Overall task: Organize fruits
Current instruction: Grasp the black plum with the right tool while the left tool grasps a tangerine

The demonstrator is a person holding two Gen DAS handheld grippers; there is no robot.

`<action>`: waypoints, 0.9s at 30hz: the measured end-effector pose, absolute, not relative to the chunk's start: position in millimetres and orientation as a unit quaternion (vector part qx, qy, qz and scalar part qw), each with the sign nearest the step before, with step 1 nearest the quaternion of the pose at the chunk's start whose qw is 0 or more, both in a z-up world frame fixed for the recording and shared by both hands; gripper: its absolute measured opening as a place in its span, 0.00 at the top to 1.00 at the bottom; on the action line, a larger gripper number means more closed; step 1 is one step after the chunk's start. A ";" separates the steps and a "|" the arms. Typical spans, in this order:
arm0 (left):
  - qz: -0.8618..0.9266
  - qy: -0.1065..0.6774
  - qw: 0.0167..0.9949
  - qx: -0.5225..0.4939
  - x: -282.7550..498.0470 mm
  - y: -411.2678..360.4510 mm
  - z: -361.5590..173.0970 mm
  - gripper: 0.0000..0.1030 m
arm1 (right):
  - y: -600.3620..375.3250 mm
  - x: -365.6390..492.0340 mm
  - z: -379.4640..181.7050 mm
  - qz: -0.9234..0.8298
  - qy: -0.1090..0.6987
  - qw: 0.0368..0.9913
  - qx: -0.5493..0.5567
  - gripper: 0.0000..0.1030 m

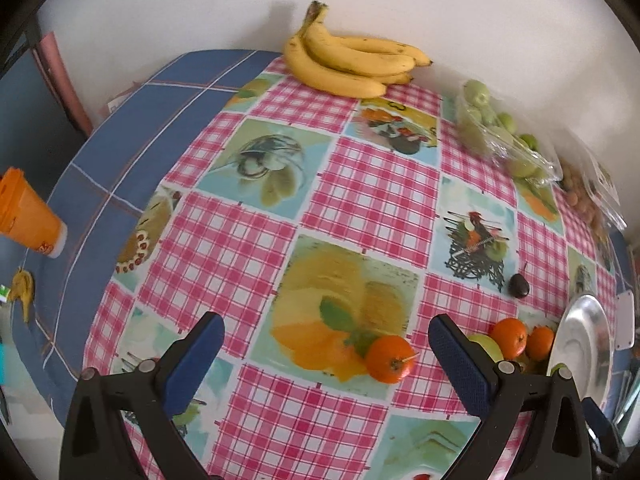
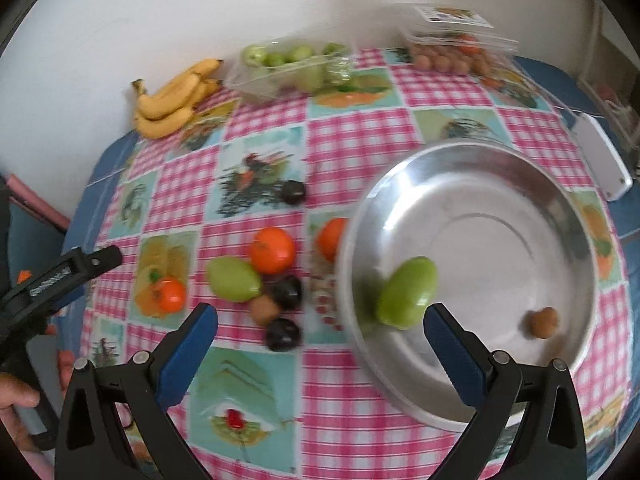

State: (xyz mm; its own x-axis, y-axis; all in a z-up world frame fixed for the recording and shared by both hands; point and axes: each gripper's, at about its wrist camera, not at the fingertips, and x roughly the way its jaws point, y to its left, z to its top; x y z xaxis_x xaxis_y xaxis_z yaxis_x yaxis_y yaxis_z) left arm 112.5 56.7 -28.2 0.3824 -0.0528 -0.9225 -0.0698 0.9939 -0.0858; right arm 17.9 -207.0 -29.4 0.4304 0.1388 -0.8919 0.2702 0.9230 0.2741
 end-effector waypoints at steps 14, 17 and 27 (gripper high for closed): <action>-0.034 0.591 0.802 -0.077 109.9 44.3 -44.5 0.00 | -169.4 25.6 -28.6 0.000 0.539 0.827 0.161 0.01; -0.036 0.601 0.795 -0.072 110.0 41.0 -53.9 0.01 | -163.0 28.4 -37.9 0.002 0.553 0.820 0.150 0.01; -0.045 0.633 0.772 -0.043 111.9 23.2 -85.5 0.05 | -150.1 35.4 -64.3 -0.004 0.587 0.805 0.093 0.01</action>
